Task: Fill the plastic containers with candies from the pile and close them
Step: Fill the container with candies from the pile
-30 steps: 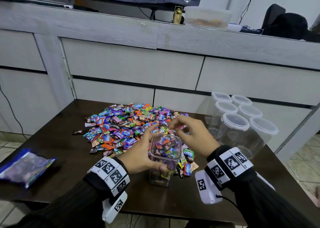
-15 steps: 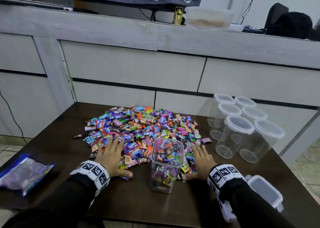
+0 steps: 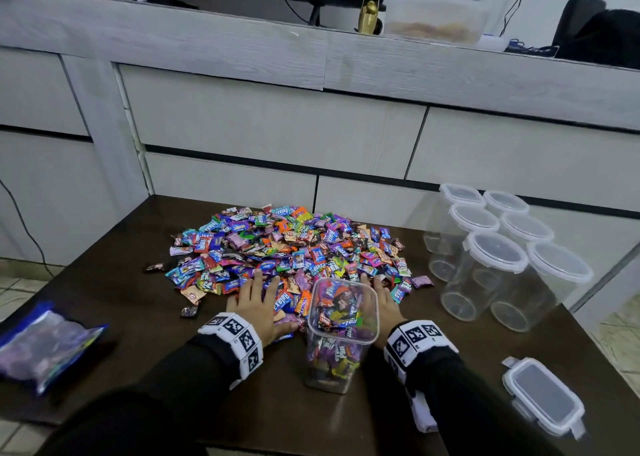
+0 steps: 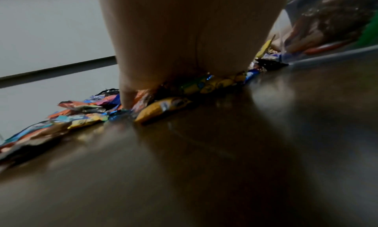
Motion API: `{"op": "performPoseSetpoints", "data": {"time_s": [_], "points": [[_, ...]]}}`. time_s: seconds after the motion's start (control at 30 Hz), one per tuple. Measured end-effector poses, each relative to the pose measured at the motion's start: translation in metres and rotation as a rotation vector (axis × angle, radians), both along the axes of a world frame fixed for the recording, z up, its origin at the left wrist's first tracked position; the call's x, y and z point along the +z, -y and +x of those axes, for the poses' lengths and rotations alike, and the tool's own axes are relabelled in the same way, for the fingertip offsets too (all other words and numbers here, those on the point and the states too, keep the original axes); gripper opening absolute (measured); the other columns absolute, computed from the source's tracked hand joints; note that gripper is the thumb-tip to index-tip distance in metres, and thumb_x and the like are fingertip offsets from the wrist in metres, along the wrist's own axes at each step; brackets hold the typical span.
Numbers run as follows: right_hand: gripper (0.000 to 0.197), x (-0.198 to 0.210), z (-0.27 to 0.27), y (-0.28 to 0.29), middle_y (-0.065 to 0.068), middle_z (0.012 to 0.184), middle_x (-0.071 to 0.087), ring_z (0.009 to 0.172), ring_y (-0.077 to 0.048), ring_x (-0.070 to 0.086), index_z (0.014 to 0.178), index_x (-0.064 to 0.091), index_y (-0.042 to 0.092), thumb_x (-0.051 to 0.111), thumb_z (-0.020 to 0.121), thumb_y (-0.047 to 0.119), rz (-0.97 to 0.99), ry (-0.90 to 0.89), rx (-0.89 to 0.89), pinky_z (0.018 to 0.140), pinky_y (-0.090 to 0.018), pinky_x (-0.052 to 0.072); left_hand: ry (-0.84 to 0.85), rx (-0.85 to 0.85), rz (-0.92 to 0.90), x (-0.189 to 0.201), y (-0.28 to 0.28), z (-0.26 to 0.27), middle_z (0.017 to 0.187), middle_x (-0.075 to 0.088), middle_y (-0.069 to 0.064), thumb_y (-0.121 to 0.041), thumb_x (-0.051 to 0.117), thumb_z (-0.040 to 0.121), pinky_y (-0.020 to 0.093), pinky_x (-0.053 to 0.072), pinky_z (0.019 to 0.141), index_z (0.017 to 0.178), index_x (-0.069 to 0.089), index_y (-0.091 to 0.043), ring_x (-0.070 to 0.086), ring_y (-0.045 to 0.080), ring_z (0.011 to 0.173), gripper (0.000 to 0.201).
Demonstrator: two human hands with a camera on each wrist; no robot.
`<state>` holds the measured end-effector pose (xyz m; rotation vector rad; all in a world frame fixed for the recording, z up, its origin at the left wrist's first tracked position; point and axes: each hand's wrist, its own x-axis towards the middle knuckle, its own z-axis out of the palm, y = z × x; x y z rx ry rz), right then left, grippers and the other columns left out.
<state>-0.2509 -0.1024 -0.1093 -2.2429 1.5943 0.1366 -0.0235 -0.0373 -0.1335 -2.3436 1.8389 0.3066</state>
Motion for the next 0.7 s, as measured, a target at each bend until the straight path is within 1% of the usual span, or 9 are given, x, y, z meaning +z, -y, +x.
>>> {"op": "performPoseSetpoints", "data": {"time_s": [0.07, 0.17, 0.27, 0.37, 0.47, 0.53, 0.57, 0.63, 0.7], "points": [[0.089, 0.003, 0.007, -0.002, -0.007, 0.16, -0.01, 0.146, -0.035, 0.002, 0.151, -0.011, 0.026, 0.05, 0.092, 0.052, -0.016, -0.05, 0.017, 0.117, -0.053, 0.012, 0.05, -0.023, -0.04, 0.001, 0.001, -0.002, 0.163, -0.001, 0.009, -0.076, 0.037, 0.087, 0.047, 0.025, 0.113, 0.156, -0.003, -0.024, 0.01, 0.031, 0.148, 0.096], [0.079, 0.007, 0.009, -0.002, -0.004, 0.159, -0.001, 0.144, -0.035, 0.01, 0.151, 0.007, 0.033, 0.05, 0.09, 0.057, -0.021, -0.123, 0.07, 0.114, -0.056, 0.017, 0.068, -0.057, -0.13, 0.002, 0.004, -0.003, 0.154, 0.021, 0.008, -0.07, 0.043, 0.089, 0.041, 0.035, 0.106, 0.154, 0.014, -0.023, 0.028, 0.027, 0.138, 0.086], [0.072, 0.011, 0.006, 0.0, -0.008, 0.154, 0.011, 0.139, -0.033, 0.02, 0.149, 0.018, 0.03, 0.048, 0.09, 0.057, -0.057, -0.137, 0.078, 0.111, -0.052, 0.025, 0.02, -0.065, -0.139, 0.009, 0.008, -0.003, 0.144, 0.028, 0.01, -0.057, 0.051, 0.093, 0.039, 0.043, 0.101, 0.148, 0.024, -0.02, 0.036, 0.029, 0.13, 0.072], [0.061, 0.012, 0.005, 0.003, -0.013, 0.144, 0.027, 0.131, -0.032, 0.029, 0.146, 0.026, 0.024, 0.047, 0.094, 0.048, -0.115, -0.11, 0.078, 0.106, -0.047, 0.032, -0.058, -0.072, -0.12, 0.018, 0.013, 0.0, 0.139, 0.03, 0.013, -0.048, 0.054, 0.095, 0.04, 0.047, 0.097, 0.143, 0.03, -0.017, 0.045, 0.032, 0.124, 0.062], [0.046, 0.009, 0.004, 0.007, -0.016, 0.135, 0.032, 0.126, -0.034, 0.033, 0.136, 0.038, 0.02, 0.051, 0.096, 0.036, -0.072, 0.01, 0.025, 0.104, -0.045, 0.035, -0.128, -0.085, -0.113, 0.027, 0.014, 0.005, 0.134, 0.036, 0.013, -0.05, 0.051, 0.096, 0.04, 0.05, 0.091, 0.139, 0.035, -0.017, 0.054, 0.031, 0.115, 0.057], [0.034, 0.007, 0.001, 0.012, -0.019, 0.137, 0.032, 0.127, -0.036, 0.034, 0.128, 0.041, 0.022, 0.052, 0.096, 0.026, -0.008, 0.126, -0.026, 0.105, -0.045, 0.035, -0.139, -0.087, -0.104, 0.031, 0.013, 0.008, 0.132, 0.04, 0.011, -0.054, 0.051, 0.094, 0.039, 0.05, 0.086, 0.136, 0.037, -0.017, 0.056, 0.03, 0.111, 0.058], [0.037, 0.006, 0.0, 0.014, -0.02, 0.137, 0.033, 0.126, -0.037, 0.037, 0.132, 0.04, 0.021, 0.05, 0.097, 0.022, 0.011, 0.151, -0.023, 0.105, -0.044, 0.035, -0.131, -0.088, -0.102, 0.032, 0.012, 0.009, 0.131, 0.042, 0.01, -0.057, 0.051, 0.093, 0.039, 0.05, 0.085, 0.135, 0.038, -0.017, 0.057, 0.029, 0.111, 0.06], [0.038, 0.006, -0.004, 0.02, -0.018, 0.131, 0.039, 0.114, -0.037, 0.048, 0.133, 0.041, 0.014, 0.05, 0.097, 0.022, 0.023, 0.144, 0.032, 0.1, -0.044, 0.04, -0.109, -0.093, -0.104, 0.034, 0.01, 0.01, 0.127, 0.046, 0.009, -0.062, 0.052, 0.089, 0.04, 0.051, 0.086, 0.132, 0.039, -0.017, 0.057, 0.029, 0.109, 0.064], [0.037, 0.007, -0.006, 0.024, -0.014, 0.128, 0.043, 0.097, -0.028, 0.048, 0.132, 0.042, 0.015, 0.05, 0.097, 0.023, 0.001, 0.065, 0.102, 0.094, -0.041, 0.044, -0.101, -0.098, -0.105, 0.034, 0.009, 0.011, 0.124, 0.049, 0.008, -0.064, 0.054, 0.087, 0.04, 0.051, 0.087, 0.129, 0.041, -0.016, 0.057, 0.028, 0.108, 0.065]]}}
